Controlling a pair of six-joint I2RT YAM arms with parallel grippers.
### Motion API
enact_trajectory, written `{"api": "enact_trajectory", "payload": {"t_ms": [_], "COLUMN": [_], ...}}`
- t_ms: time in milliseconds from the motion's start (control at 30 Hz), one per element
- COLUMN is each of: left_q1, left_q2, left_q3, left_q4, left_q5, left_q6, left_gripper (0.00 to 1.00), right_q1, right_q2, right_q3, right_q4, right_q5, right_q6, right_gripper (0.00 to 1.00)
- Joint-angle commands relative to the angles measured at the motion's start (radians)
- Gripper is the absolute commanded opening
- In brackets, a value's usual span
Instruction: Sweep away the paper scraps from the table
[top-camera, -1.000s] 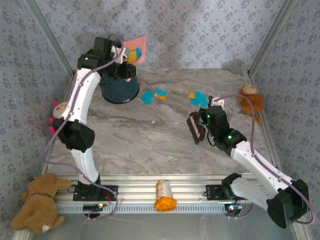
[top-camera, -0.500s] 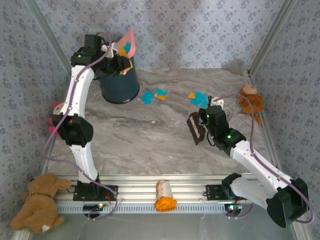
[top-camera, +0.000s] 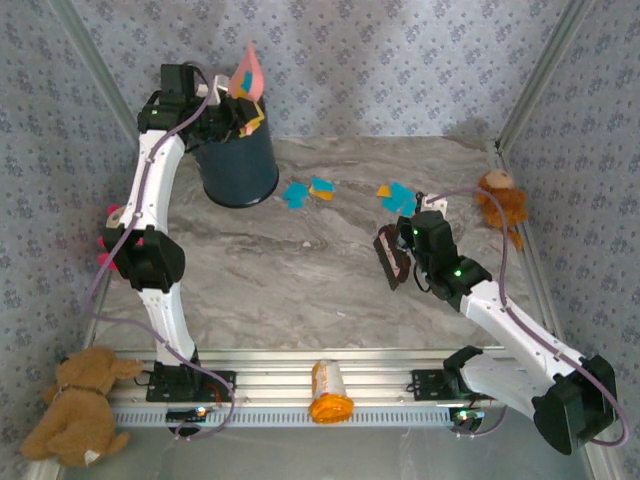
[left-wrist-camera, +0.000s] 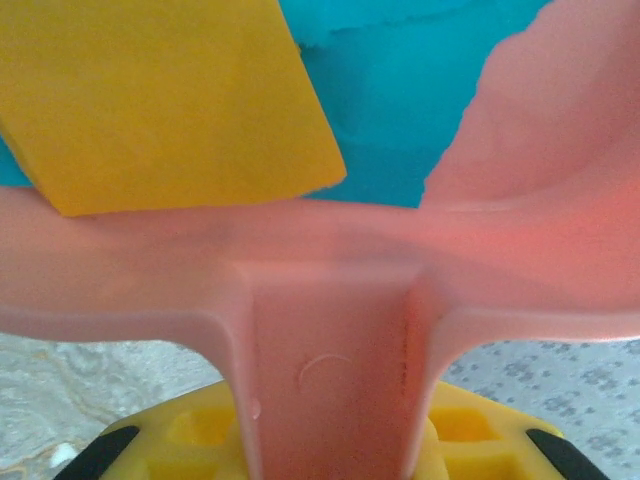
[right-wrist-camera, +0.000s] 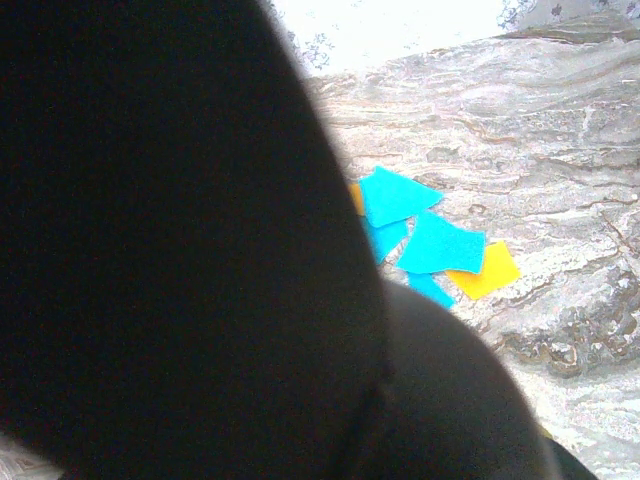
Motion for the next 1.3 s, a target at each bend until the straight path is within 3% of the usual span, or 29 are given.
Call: {"api": "enact_trajectory", "payload": {"t_ms": [0, 633, 1267], "left_q1": [0.010, 0.027, 0.035], "left_q2": [0.017, 0.048, -0.035], "left_q3": [0.000, -0.089, -0.388], "left_q4": [0.101, 0.412, 0.931], "left_q5": [0.053, 0.106, 0.119], "left_q6": [-0.095, -0.441, -0.811], "left_gripper": [0.00, 0.00, 0.00], "right_q1": [-0.006, -0.008, -0.009], "right_q2": [-0.001, -0.005, 0.001], "right_q3": [0.016, 0.012, 0.004], "right_q4": [0.030, 0.028, 0.035], "right_q5": [-0.008, -0.009, -0.011], "right_q6": [0.000, -0.001, 0.004], "right_gripper": [0.00, 0.00, 0.00]}}
